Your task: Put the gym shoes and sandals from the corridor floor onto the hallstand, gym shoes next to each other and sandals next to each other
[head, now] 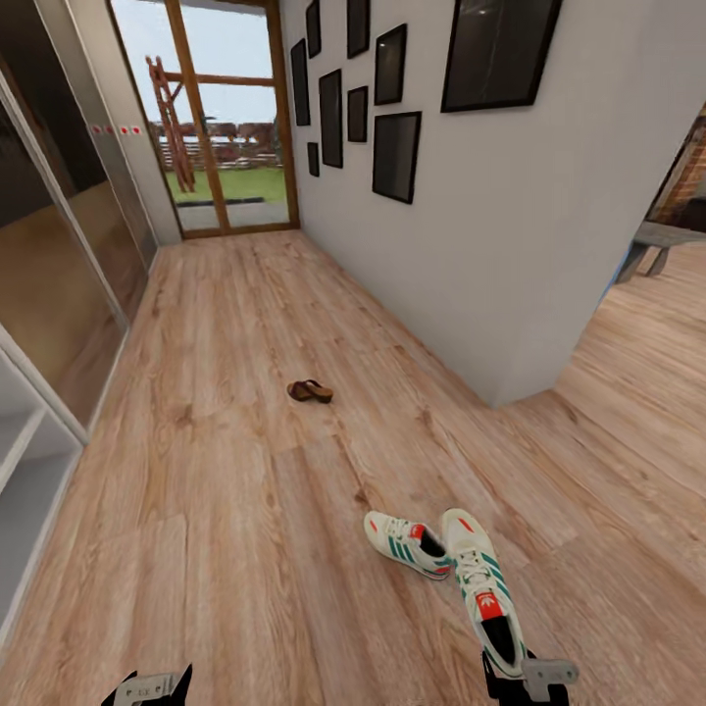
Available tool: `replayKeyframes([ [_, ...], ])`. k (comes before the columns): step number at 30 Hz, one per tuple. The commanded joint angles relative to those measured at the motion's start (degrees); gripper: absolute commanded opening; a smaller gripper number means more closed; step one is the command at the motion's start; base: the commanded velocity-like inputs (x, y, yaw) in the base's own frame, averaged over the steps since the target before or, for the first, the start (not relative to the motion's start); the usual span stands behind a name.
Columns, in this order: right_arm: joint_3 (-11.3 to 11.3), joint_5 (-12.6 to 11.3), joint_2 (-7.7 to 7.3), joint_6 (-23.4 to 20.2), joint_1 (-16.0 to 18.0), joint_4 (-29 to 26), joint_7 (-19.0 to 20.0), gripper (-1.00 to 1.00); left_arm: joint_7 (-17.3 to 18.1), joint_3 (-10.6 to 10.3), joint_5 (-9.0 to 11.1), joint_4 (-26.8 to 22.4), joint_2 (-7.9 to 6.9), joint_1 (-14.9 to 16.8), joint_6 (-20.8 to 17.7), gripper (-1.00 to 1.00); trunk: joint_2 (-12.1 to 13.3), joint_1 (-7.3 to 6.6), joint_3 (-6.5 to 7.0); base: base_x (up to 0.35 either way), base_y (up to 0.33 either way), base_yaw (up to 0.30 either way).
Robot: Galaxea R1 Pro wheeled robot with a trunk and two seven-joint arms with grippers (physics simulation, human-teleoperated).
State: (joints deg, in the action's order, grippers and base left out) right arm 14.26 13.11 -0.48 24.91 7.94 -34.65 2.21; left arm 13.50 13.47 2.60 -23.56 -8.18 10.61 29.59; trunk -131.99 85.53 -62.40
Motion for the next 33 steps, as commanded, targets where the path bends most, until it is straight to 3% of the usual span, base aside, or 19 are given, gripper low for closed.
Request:
replayKeyframes([
  [1, 0.3, 0.4, 0.04, 0.2, 0.1, 0.1, 0.2, -1.00, 0.6, 0.3, 0.2, 0.6, 0.10, 0.0, 0.1, 1.00, 0.0, -0.01, -0.04, -0.001, 0.002, -0.300],
  [14, 0.2, 0.3, 0.12, 0.2, 0.1, 0.2, 0.1, -1.00, 0.6, 0.0, 0.0, 1.7, 0.32, 0.0, 0.3, 1.00, 0.0, -0.01, -0.04, 0.000, 0.000, -0.300],
  [21, 0.2, 0.3, 0.34, 0.2, 0.1, 0.3, 0.1, -1.00, 0.7, 0.0, -0.1, 1.9, 0.36, 0.0, 2.5, 1.00, 0.0, -0.01, -0.04, -0.012, 0.000, -0.300],
  [33, 0.2, 0.3, 0.48, 0.2, 0.1, 0.4, 0.1, -1.00, 0.7, 0.0, -0.1, 1.9, 0.36, 0.0, 2.7, 1.00, 0.0, -0.01, -0.04, -0.277, 0.000, -0.300],
])
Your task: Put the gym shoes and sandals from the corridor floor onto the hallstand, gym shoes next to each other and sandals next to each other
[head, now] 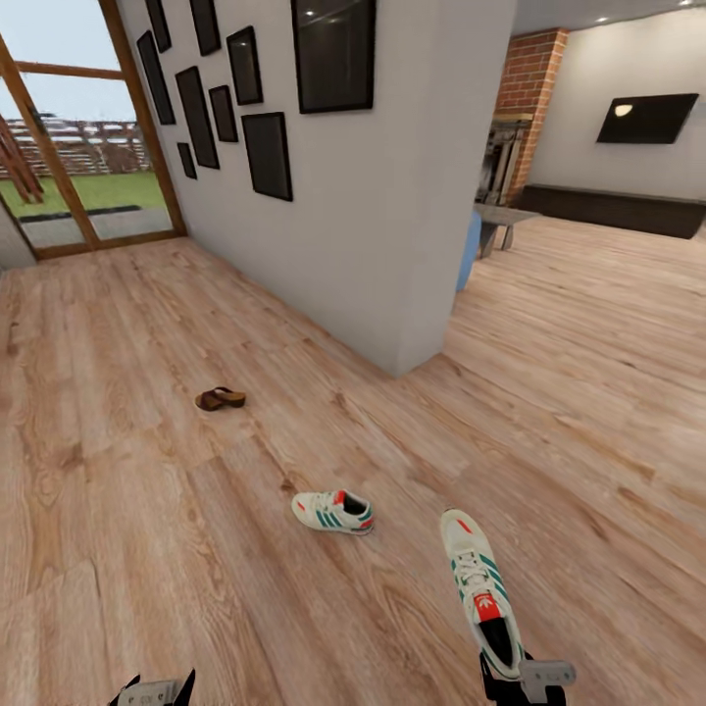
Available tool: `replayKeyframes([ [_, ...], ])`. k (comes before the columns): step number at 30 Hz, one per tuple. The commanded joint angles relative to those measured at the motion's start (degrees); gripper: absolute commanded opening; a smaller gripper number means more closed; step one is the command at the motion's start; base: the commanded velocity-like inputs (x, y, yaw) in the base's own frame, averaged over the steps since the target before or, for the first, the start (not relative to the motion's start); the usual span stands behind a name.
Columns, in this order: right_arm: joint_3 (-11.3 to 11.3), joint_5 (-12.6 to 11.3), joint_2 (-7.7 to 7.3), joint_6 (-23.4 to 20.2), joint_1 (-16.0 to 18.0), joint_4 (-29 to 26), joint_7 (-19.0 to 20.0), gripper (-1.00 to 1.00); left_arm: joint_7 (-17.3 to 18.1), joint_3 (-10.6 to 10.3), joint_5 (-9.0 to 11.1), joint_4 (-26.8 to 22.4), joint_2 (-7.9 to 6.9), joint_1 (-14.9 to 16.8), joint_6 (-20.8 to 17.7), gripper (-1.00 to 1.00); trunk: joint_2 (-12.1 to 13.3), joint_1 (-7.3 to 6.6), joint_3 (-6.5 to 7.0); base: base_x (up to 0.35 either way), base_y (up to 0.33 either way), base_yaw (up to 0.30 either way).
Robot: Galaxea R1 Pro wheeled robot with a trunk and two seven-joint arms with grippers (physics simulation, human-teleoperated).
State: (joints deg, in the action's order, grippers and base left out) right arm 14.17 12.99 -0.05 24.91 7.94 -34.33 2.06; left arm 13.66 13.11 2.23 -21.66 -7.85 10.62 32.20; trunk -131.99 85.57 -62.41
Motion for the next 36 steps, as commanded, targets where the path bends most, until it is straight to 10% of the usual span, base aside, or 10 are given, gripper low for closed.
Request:
replayKeyframes([
  [1, 0.3, 0.5, 0.05, 0.2, 0.1, 0.0, 0.2, -1.00, 0.6, 0.3, 0.2, 0.0, 0.02, 0.0, 0.1, 1.00, 0.0, -0.05, -0.04, -0.336, 0.000, -0.300],
  [36, 0.3, 0.5, 0.14, 0.2, 0.1, 0.1, 0.2, -1.00, 0.6, 0.4, 0.3, 0.0, 0.02, 0.0, 0.1, 1.00, 0.0, -0.05, -0.04, -0.035, 0.000, -0.300],
])
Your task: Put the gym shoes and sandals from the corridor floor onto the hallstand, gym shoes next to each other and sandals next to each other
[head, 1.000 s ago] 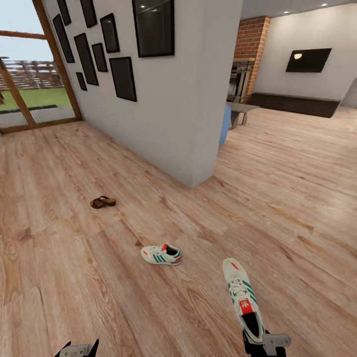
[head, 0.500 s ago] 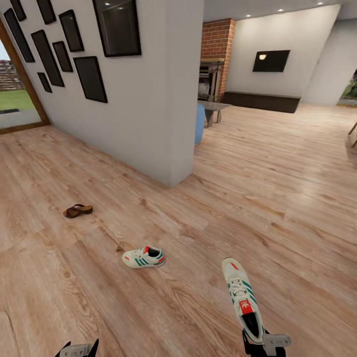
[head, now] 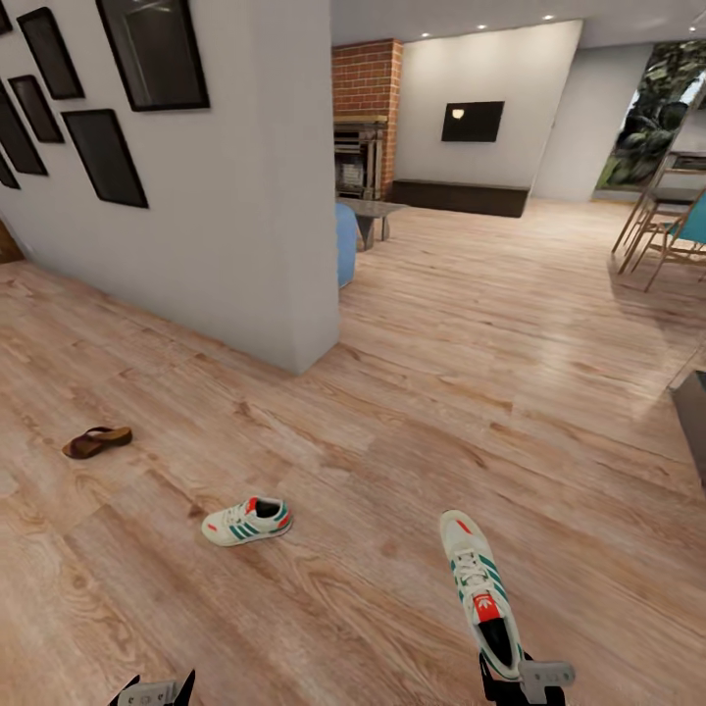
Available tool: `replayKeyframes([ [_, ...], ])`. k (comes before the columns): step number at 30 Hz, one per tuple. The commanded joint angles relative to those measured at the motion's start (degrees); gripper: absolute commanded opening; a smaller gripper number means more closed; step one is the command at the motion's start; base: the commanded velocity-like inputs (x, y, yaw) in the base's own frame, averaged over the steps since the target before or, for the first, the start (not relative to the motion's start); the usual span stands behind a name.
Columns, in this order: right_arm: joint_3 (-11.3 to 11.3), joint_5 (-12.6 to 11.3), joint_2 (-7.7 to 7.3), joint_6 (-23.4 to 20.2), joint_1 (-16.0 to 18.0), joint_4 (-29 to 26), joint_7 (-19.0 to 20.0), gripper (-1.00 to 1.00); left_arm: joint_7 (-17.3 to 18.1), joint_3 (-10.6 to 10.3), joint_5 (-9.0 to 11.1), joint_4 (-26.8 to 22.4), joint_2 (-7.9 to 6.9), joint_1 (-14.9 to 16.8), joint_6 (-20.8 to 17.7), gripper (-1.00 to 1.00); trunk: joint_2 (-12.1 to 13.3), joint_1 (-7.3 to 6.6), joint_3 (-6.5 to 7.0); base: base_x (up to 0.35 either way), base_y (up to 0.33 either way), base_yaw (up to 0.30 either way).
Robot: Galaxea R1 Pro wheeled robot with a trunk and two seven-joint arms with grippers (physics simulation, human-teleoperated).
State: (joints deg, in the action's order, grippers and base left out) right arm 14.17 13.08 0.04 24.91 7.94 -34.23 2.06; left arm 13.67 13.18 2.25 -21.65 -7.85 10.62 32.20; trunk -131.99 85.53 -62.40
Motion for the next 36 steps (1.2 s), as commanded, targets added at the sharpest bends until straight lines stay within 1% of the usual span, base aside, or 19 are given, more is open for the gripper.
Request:
replayKeyframes([
  [1, 0.3, 0.5, 0.03, 0.2, 0.1, 0.0, 0.2, -1.00, 0.6, 0.3, 0.2, 0.0, 0.02, 0.0, 0.1, 1.00, 0.0, -0.01, -0.04, 0.000, 0.000, -0.300],
  [36, 0.3, 0.5, 0.03, 0.2, 0.1, 0.0, 0.2, -1.00, 0.6, 0.3, 0.3, 0.0, 0.11, 0.0, 0.1, 1.00, 0.0, -0.01, -0.04, 0.000, 0.000, -0.300],
])
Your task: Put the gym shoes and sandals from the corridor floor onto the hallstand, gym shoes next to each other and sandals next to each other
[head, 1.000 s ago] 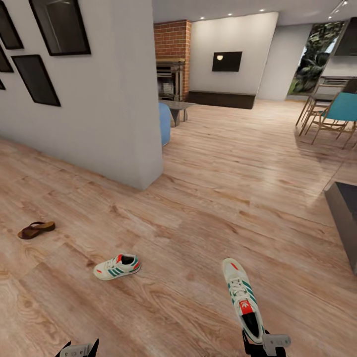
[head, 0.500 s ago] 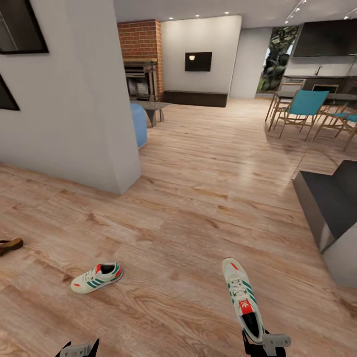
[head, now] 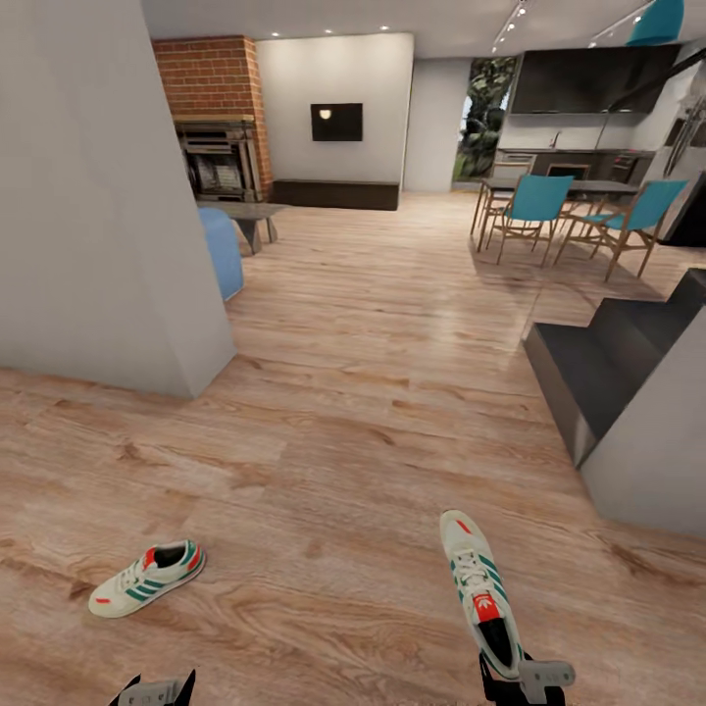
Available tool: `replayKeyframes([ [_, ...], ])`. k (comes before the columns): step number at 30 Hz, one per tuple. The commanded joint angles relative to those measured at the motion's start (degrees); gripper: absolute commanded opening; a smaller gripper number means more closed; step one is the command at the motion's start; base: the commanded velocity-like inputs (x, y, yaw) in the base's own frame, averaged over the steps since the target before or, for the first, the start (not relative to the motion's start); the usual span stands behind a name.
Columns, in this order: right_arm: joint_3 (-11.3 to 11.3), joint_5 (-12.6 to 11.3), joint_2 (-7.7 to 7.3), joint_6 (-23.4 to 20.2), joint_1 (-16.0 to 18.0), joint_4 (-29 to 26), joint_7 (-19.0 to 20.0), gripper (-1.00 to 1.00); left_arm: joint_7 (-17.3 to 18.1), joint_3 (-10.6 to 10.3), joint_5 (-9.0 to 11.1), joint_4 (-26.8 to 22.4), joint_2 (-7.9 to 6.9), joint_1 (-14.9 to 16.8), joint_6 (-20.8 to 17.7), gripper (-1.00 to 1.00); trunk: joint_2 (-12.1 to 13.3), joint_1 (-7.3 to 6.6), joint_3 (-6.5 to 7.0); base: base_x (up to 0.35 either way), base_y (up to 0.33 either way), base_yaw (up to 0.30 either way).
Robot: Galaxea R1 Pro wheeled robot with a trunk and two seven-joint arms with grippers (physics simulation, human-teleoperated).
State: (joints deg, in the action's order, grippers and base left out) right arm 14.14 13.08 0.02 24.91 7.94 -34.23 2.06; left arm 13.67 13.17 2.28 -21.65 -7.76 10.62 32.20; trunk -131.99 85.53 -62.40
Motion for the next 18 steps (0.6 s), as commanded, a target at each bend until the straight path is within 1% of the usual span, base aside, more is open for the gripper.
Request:
replayKeyframes([
  [1, 0.3, 0.5, 0.05, 0.2, 0.1, 0.0, 0.2, -1.00, 0.6, 0.3, 0.2, 0.0, 0.02, 0.0, 0.1, 1.00, 0.0, -0.01, -0.04, 0.000, 0.000, -0.300],
  [14, 0.3, 0.5, 0.06, 0.2, 0.1, 0.1, 0.3, -1.00, 1.0, 0.3, 0.3, 0.0, 0.02, 0.0, 0.1, 1.00, 0.0, -0.01, -0.04, 0.000, 0.000, -0.300],
  [18, 0.3, 0.5, 0.04, 0.2, 0.1, 0.1, 0.3, -1.00, 1.1, 0.3, 0.3, 0.0, 0.02, 0.0, 0.1, 1.00, -1.6, 0.87, -0.76, 0.000, 0.000, -0.300],
])
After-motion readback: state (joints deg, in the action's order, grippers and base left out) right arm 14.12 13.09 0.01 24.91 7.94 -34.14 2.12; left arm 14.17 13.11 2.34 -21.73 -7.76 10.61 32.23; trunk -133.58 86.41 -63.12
